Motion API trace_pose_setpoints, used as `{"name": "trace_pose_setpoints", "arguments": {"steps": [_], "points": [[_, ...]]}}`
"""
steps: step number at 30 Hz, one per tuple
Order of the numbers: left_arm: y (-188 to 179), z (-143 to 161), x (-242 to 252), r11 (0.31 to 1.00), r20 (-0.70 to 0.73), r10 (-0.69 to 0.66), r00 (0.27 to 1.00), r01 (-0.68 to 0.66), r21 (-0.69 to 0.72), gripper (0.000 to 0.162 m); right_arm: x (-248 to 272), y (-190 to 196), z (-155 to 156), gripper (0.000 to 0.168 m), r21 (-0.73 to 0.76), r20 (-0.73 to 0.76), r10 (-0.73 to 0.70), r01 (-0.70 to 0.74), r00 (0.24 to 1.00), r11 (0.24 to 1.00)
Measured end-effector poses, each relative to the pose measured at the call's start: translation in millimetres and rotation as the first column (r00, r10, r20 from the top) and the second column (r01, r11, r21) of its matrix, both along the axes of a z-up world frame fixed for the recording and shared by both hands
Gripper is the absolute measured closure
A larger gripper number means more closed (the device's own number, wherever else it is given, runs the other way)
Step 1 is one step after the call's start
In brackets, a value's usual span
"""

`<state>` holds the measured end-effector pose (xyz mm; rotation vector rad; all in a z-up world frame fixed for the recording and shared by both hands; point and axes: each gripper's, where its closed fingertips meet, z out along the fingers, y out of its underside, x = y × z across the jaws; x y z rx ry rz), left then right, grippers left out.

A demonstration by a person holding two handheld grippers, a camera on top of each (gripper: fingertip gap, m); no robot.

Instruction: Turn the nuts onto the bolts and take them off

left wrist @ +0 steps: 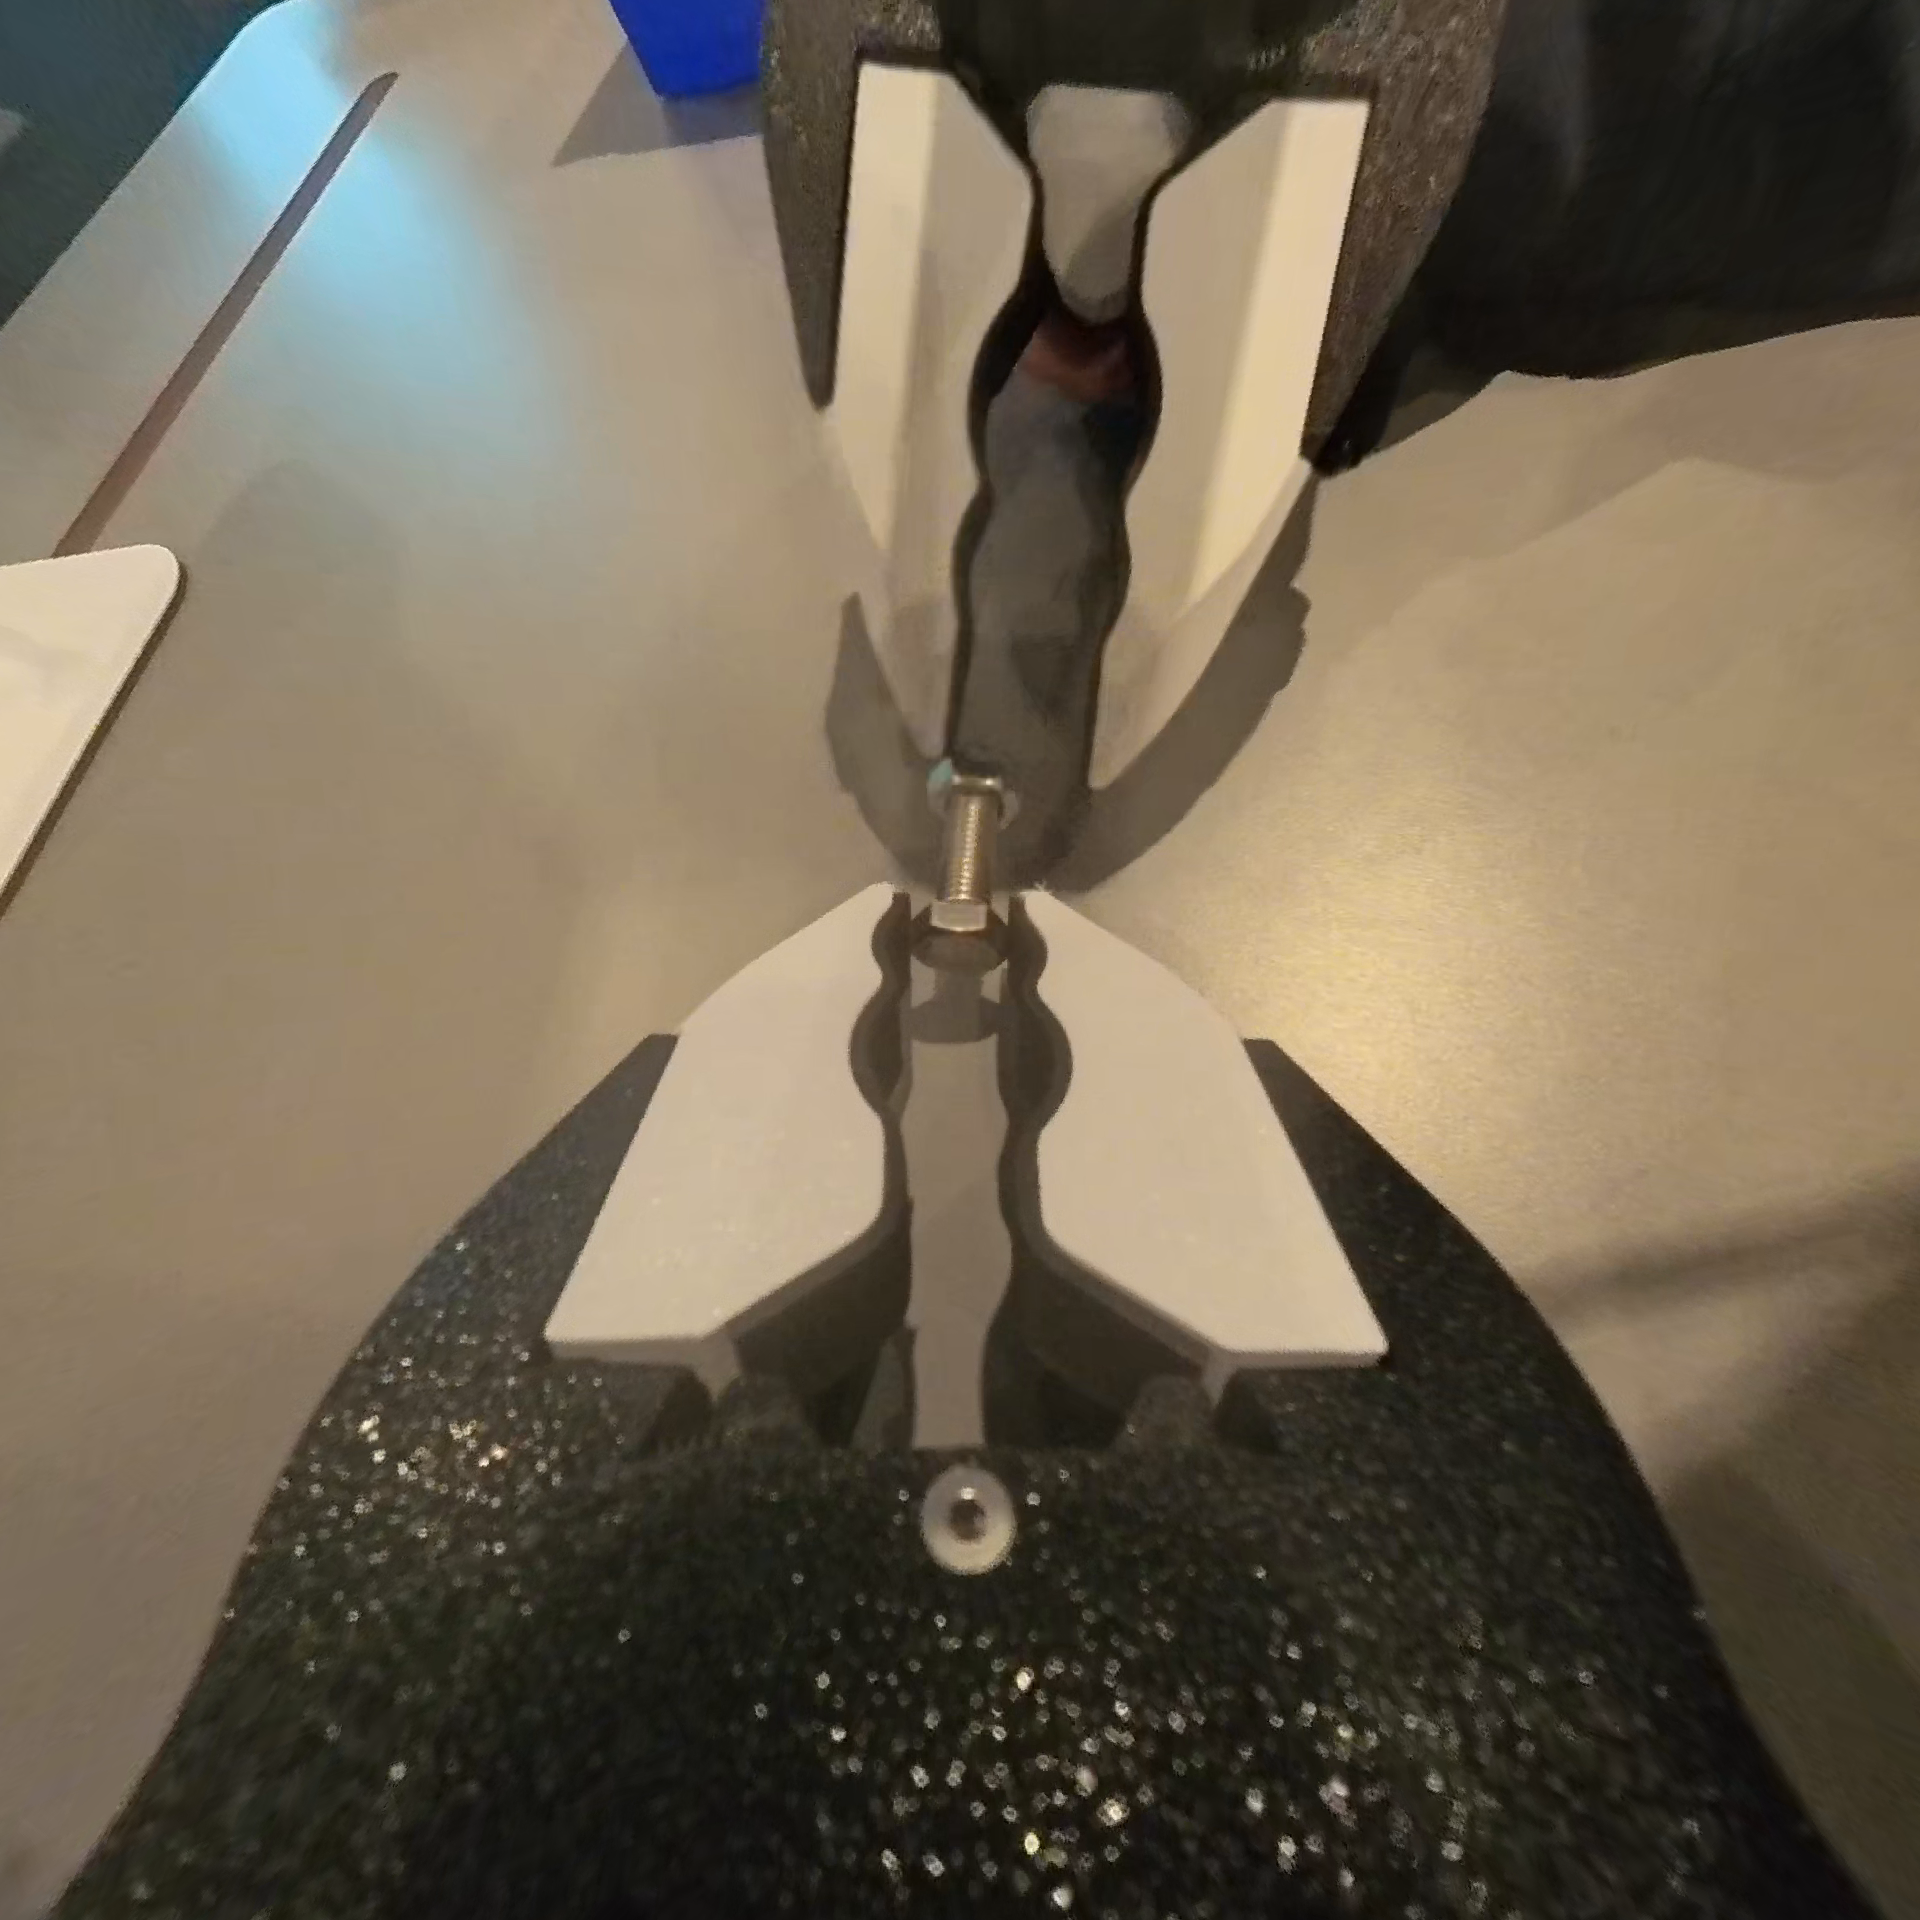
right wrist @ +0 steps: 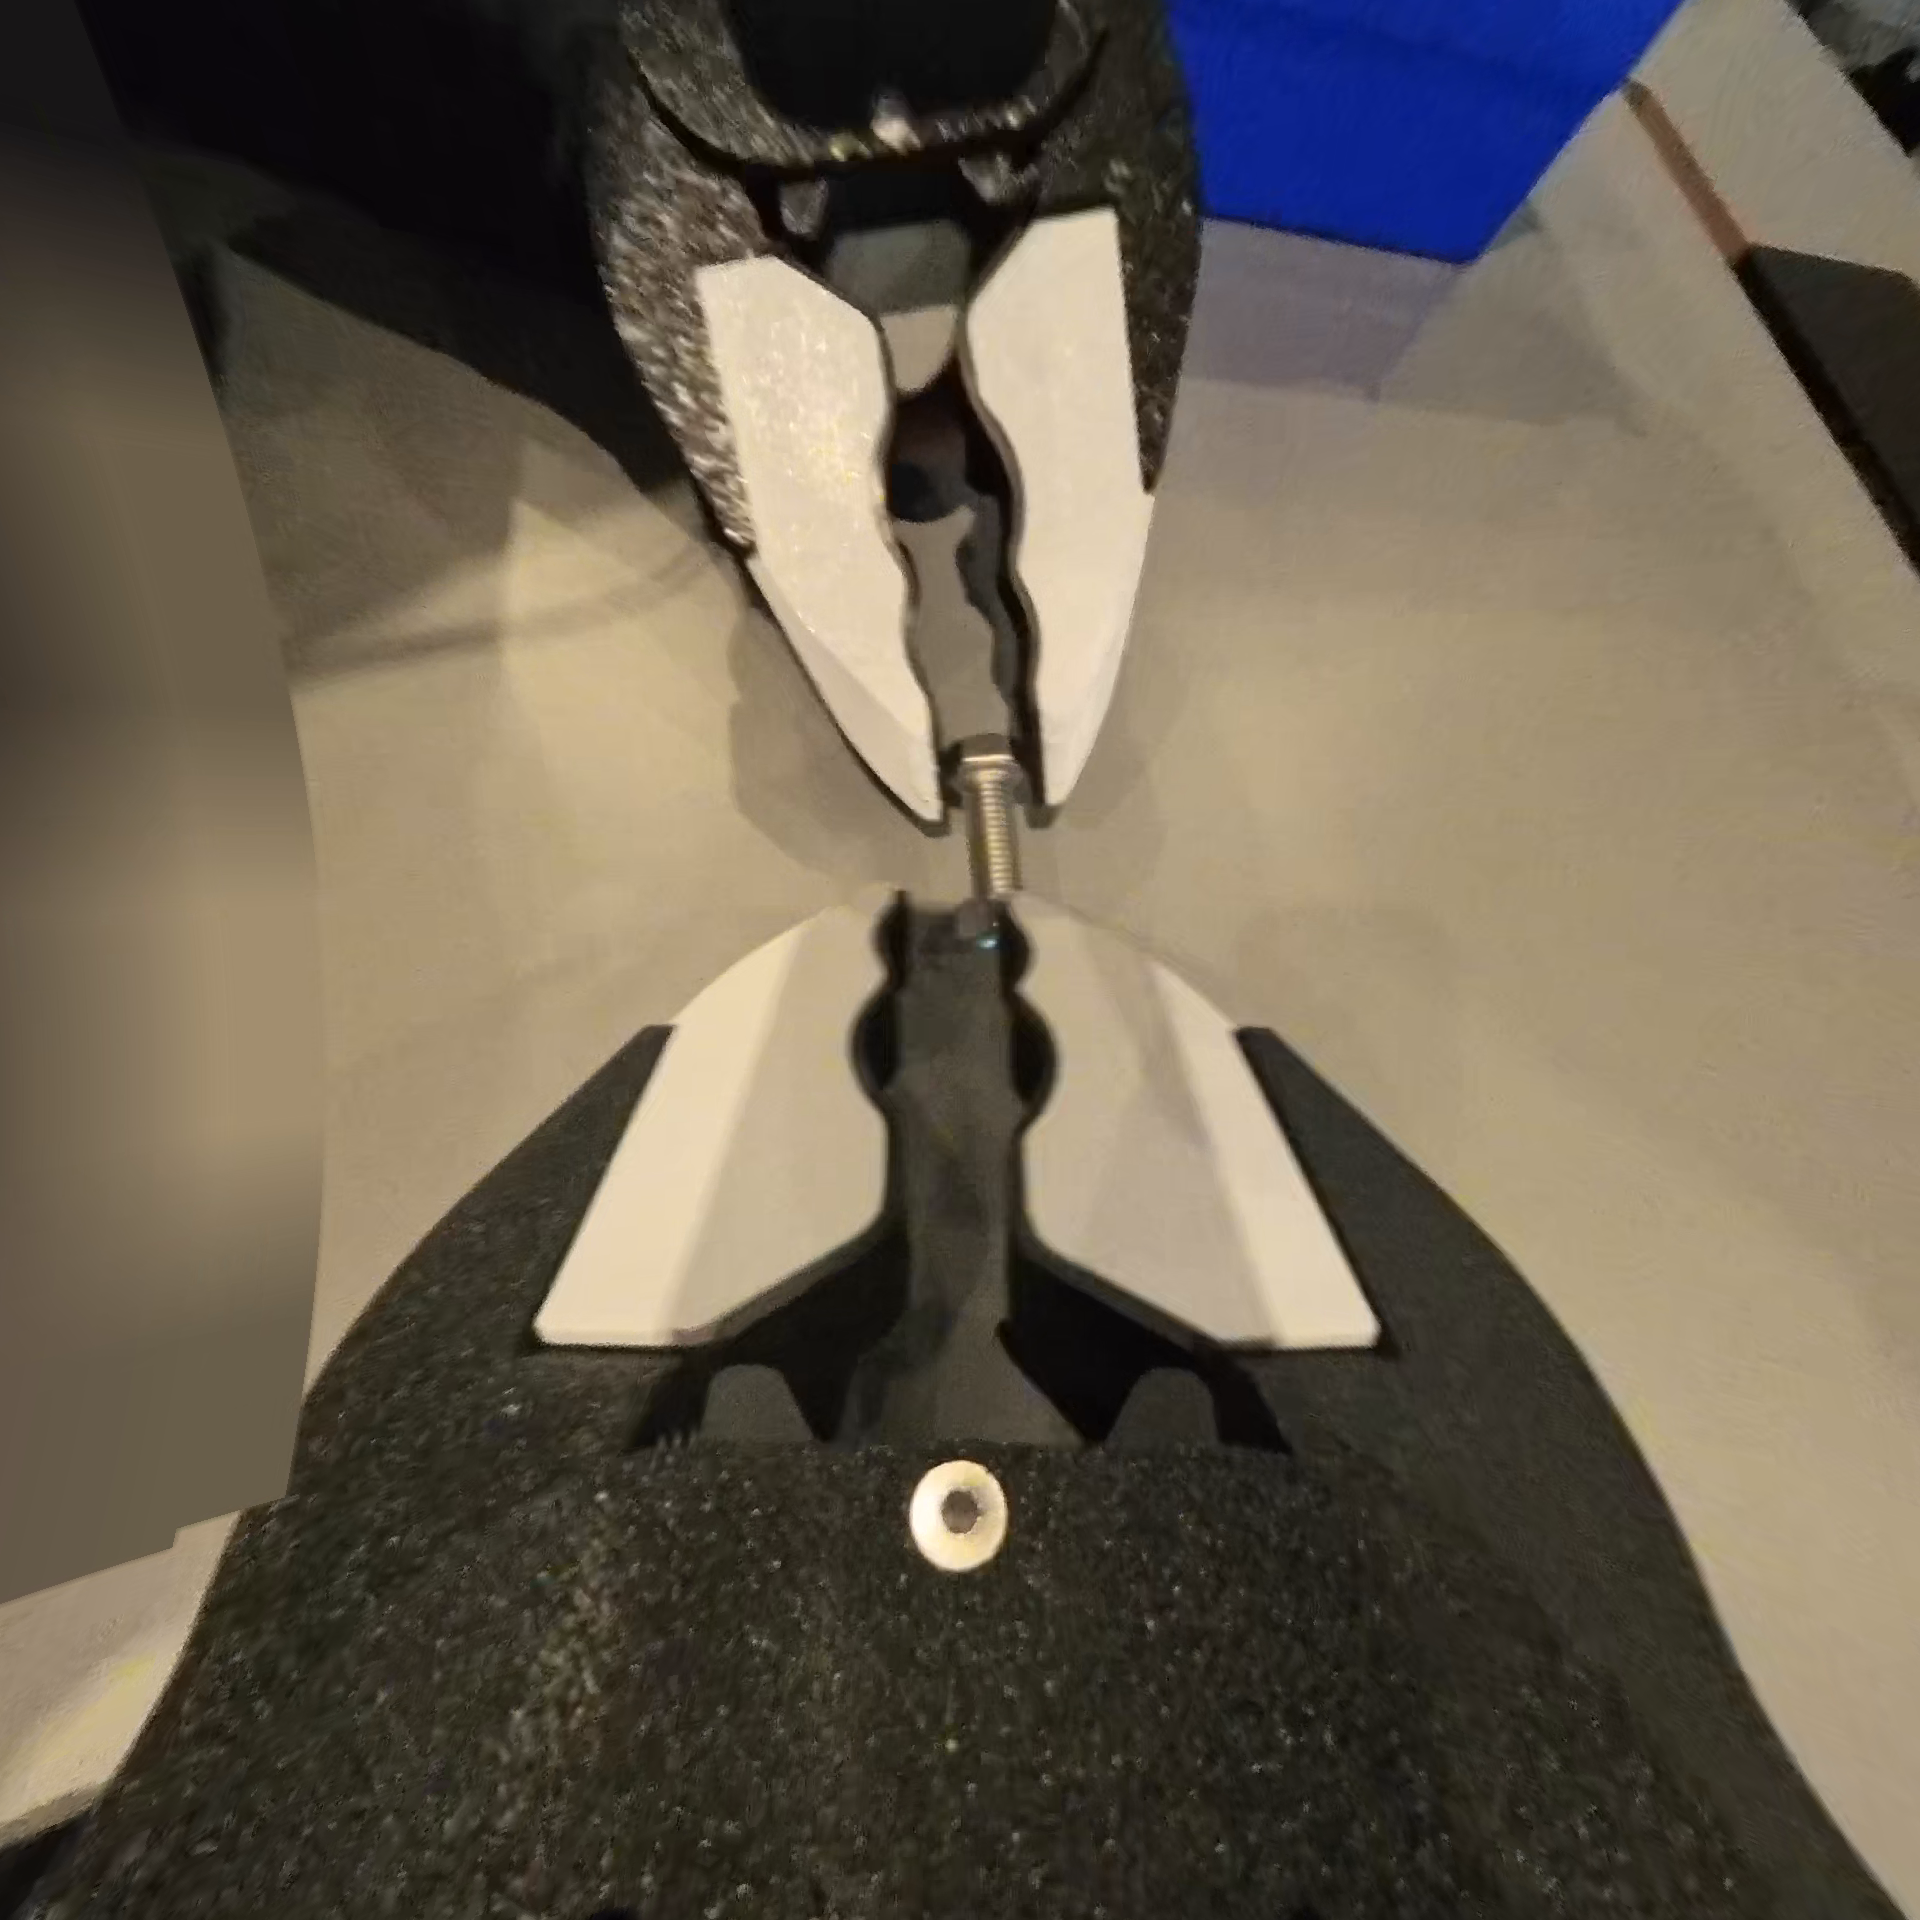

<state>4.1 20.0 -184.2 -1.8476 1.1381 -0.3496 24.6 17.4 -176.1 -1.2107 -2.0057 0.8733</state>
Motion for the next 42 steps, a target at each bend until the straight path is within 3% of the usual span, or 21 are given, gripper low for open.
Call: {"name": "trace_pose_setpoints", "arguments": {"steps": [1, 5, 11, 13, 15, 20, 22, 23, 25, 27, 31, 33, 36, 38, 42], "points": [[0.5, -0.7, -0.6, 1.0, 0.004, 0.007, 1.0, -0.007, -0.015, 0.145, 2.7, -3.9, 2.6, 0.165, -0.035, -0.002, 0.026, -0.026, 1.0, 0.999], [2.0, -3.7, -2.1, 0.996, 0.026, 0.028, 0.999, -0.026, -0.089, 0.144, -1.8, 9.7, 3.2, 0.14, 0.003, -0.038, -0.047, 0.048, 0.998, 0.999], [2.8, -7.0, -3.0, 0.985, 0.049, 0.041, 0.998, -0.032, -0.167, 0.144, -6.1, 7.3, -7.3, 0.132, 0.04, 0.003, -0.042, 0.042, 0.999, 0.998], [3.1, -7.6, -3.2, 0.982, 0.053, 0.047, 0.997, -0.037, -0.183, 0.144, -3.9, 3.8, -9.9, 0.137, 0.016, 0.032, -0.028, 0.027, 0.999, 0.999], [3.2, -8.1, -3.4, 0.98, 0.057, 0.05, 0.997, -0.038, -0.196, 0.145, 0.8, -4.5, -5.7, 0.162, -0.045, 0.036, 0.025, -0.024, 0.999, 0.999], [3.1, -7.7, -3.5, 0.982, 0.054, 0.049, 0.997, -0.038, -0.186, 0.145, -6.6, 6.0, 2.6, 0.131, -0.004, -0.042, -0.04, 0.039, 0.998, 0.999], [3.2, -7.6, -3.5, 0.982, 0.054, 0.049, 0.997, -0.038, -0.186, 0.145, -7.1, 4.0, -3.9, 0.129, 0.014, -0.012, -0.031, 0.031, 0.999, 0.999], [3.1, -7.6, -3.5, 0.982, 0.054, 0.049, 0.997, -0.038, -0.185, 0.145, -5.9, 1.8, -7.4, 0.133, 0.013, 0.013, -0.02, 0.019, 1.0, 1.0], [3.2, -7.5, -3.6, 0.982, 0.053, 0.05, 0.997, -0.039, -0.182, 0.145, -0.6, -7.3, -7.4, 0.162, -0.037, 0.047, 0.034, -0.033, 0.998, 0.999], [3.1, -7.3, -3.6, 0.983, 0.052, 0.05, 0.997, -0.039, -0.18, 0.145, -0.8, -5.2, -2.1, 0.163, -0.055, 0.022, 0.022, -0.021, 1.0, 0.998], [3.2, -7.4, -3.6, 0.982, 0.053, 0.05, 0.997, -0.039, -0.182, 0.145, -5.5, 5.7, -2.4, 0.137, 0.001, -0.011, -0.038, 0.038, 0.999, 0.999], [3.2, -7.3, -3.5, 0.983, 0.053, 0.05, 0.997, -0.039, -0.181, 0.145, -6.3, 4.3, -5.9, 0.134, 0.012, 0.006, -0.033, 0.033, 0.999, 0.999], [3.1, -7.2, -3.6, 0.983, 0.053, 0.05, 0.997, -0.04, -0.181, 0.145, 0.1, -6.0, -8.5, 0.162, -0.048, 0.059, 0.027, -0.024, 0.998, 0.999], [3.1, -7.2, -3.6, 0.983, 0.052, 0.05, 0.997, -0.04, -0.178, 0.145, -0.4, -2.5, -5.9, 0.158, -0.063, 0.044, 0.009, -0.006, 0.999, 0.998], [3.1, -7.2, -3.6, 0.983, 0.052, 0.05, 0.997, -0.04, -0.179, 0.145, -6.4, 6.8, -3.7, 0.134, -0.003, -0.007, -0.044, 0.043, 0.999, 0.999]]}}
